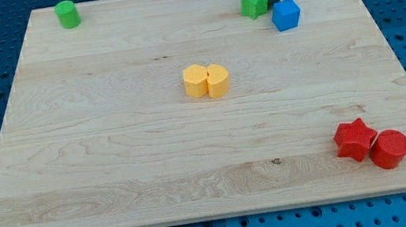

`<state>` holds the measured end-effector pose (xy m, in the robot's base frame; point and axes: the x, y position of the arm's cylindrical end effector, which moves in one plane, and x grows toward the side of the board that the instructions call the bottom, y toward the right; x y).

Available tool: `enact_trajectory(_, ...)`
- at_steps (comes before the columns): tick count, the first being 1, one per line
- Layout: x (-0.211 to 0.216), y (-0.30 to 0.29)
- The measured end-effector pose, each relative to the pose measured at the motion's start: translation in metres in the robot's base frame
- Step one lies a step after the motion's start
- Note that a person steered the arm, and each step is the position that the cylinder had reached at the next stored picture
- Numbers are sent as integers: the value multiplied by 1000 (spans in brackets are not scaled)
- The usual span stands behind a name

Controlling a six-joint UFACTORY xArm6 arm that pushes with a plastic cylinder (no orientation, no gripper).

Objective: Push green star closer to green circle

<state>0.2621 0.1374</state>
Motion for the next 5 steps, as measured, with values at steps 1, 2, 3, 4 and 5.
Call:
enact_trajectory(1, 2, -15)
enact_trajectory(2, 10, -27)
enact_trajectory(3, 21, -37)
enact_trajectory(4, 23, -51)
enact_trajectory(5, 23, -75)
